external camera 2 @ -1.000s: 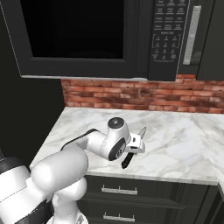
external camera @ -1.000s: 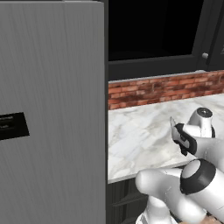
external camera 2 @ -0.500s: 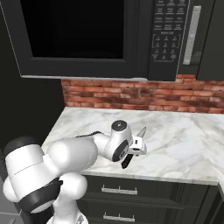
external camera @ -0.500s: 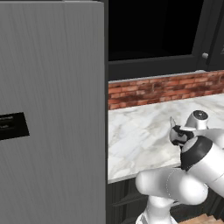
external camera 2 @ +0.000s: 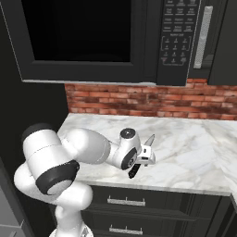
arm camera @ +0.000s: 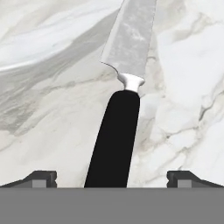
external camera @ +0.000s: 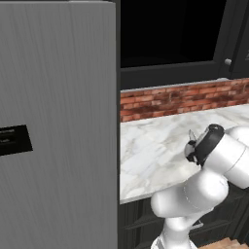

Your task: Move the cutting board and knife to the sink. Then move spray from the cabinet to the counter.

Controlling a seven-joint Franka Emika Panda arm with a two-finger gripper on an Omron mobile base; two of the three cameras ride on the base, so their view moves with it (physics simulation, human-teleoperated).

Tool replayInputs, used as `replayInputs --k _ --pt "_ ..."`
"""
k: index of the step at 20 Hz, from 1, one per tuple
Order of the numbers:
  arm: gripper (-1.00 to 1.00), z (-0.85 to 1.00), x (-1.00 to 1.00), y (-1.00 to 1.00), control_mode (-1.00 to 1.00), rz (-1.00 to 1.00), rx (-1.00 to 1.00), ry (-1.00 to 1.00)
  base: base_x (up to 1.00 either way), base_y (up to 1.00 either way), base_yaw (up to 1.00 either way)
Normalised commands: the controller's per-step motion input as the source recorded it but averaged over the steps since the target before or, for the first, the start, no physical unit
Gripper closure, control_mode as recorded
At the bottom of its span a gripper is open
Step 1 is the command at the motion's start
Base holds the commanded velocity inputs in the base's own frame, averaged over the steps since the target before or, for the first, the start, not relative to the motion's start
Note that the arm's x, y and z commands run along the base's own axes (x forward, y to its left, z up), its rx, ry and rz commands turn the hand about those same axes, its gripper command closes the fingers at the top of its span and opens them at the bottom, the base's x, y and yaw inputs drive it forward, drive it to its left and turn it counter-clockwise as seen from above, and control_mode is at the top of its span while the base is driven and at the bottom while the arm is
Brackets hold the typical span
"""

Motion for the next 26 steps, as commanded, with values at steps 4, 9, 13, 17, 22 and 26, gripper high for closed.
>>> replayInputs --k 4,9,13,17,22,26 --pt "-1.0 -0.24 0.18 -0.05 -1.0 0.0 0.0 0.03 0.0 0.0 0.0" --pt "-1.0 -0.24 0.12 -0.03 -1.0 0.0 0.0 0.0 0.0 0.0 0.0" --pt "1.0 -0.26 0.01 0.0 -1.0 0.0 0.0 0.0 0.0 0.0 0.0" --pt "1.0 -0.25 0.0 0.0 -1.0 0.0 0.0 0.0 0.0 0.0 0.0" --pt "1.0 -0.36 -0.05 0.0 -1.0 0.0 0.0 0.0 0.0 0.0 0.0" --pt "1.0 -0.45 -0.3 0.0 -1.0 0.0 0.0 -0.01 0.0 0.0 0.0"
